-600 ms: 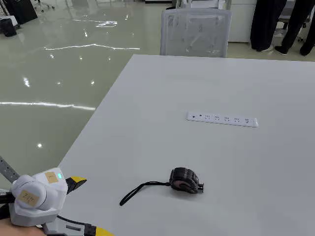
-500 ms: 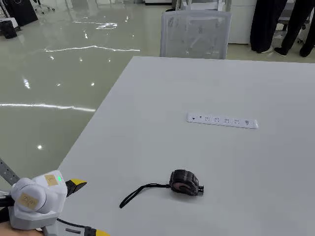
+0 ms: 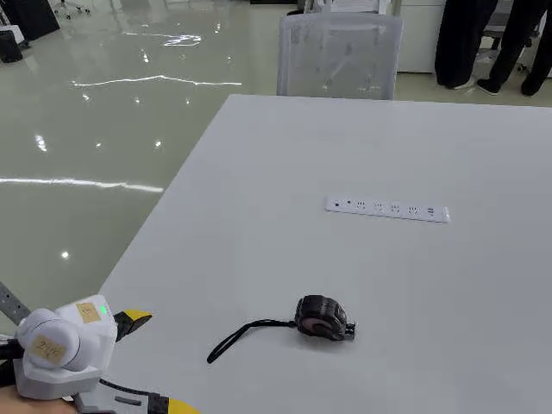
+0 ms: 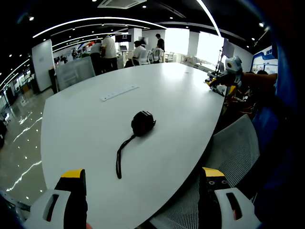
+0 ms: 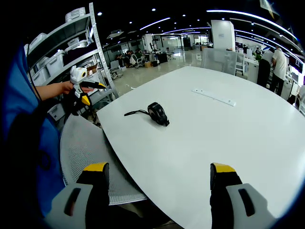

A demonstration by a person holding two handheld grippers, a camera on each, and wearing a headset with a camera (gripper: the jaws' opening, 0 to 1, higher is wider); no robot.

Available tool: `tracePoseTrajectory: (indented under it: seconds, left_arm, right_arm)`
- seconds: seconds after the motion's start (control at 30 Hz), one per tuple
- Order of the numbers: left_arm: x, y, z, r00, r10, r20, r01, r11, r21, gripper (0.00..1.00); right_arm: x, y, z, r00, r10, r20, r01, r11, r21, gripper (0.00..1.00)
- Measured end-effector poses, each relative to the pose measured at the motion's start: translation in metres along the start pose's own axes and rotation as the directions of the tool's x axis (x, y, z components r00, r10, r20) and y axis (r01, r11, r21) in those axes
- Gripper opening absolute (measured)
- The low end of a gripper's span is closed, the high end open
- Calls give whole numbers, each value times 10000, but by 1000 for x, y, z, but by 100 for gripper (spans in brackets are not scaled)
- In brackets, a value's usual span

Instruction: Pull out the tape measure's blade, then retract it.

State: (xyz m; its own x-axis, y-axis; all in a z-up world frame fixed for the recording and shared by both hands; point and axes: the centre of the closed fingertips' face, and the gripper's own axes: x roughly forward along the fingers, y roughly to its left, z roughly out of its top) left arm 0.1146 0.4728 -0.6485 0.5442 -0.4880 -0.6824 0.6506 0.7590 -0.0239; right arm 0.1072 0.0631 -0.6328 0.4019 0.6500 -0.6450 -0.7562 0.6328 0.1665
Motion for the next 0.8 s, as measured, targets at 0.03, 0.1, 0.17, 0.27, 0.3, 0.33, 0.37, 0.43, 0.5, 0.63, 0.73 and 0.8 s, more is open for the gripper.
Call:
tracePoseTrajectory:
  seconds: [0.03, 0.1, 0.17, 0.27, 0.3, 0.33, 0.37, 0.43, 0.5, 0.63, 0.73, 0.8]
  left_arm:
    - [1, 0, 0, 10000, -41, 4, 41, 10000, 21, 95]
    - [1, 2, 1, 9999, -114, 8, 114, 9999, 55, 95]
    - [1, 3, 2, 9998, -174, 18, 174, 9998, 75, 95]
    - [1, 3, 3, 9996, -297, 17, 297, 9995, 141, 95]
    - [1, 4, 3, 9995, -305, 0, 305, 9994, 158, 95]
    - [0, 4, 3, 9995, -320, -8, 320, 9993, 169, 95]
    - [0, 4, 3, 9995, -316, -4, 316, 9994, 148, 95]
    - [-2, 3, 3, 9996, -291, -14, 292, 9995, 108, 95]
    - [-3, 2, 3, 9996, -276, -28, 276, 9995, 140, 95]
    - [-3, 3, 2, 9998, -219, -17, 219, 9995, 237, 95]
    - [-4, 4, 3, 9999, -154, -29, 155, 9997, 179, 95]
    - [-5, 4, 9, 9998, -171, 88, 169, 9997, 167, 95]
  right_arm:
    - [0, 0, 1, 10000, -21, -4, 21, 10000, 10, 84]
    - [-1, 1, 3, 10000, -83, -19, 84, 9999, 77, 84]
    - [-3, 2, 6, 9999, -154, -27, 155, 9998, 120, 84]
    - [-5, 4, 7, 9997, -250, 18, 249, 9993, 294, 84]
    - [-5, 5, 6, 9997, -261, 15, 260, 9991, 327, 84]
    - [-5, 6, 5, 9997, -263, 11, 263, 9990, 350, 84]
    - [-4, 8, 4, 9997, -247, 9, 246, 9990, 375, 84]
    - [-3, 10, 3, 9998, -207, 8, 206, 9991, 378, 84]
    - [-3, 10, 3, 9998, -207, 52, 205, 9991, 367, 84]
    - [-2, 5, 1, 9996, -252, 121, 248, 9992, 319, 84]
    - [-2, 3, 0, 9996, -247, 110, 243, 9991, 350, 84]
    - [-1, 3, 2, 9997, -227, 100, 225, 9994, 266, 83]
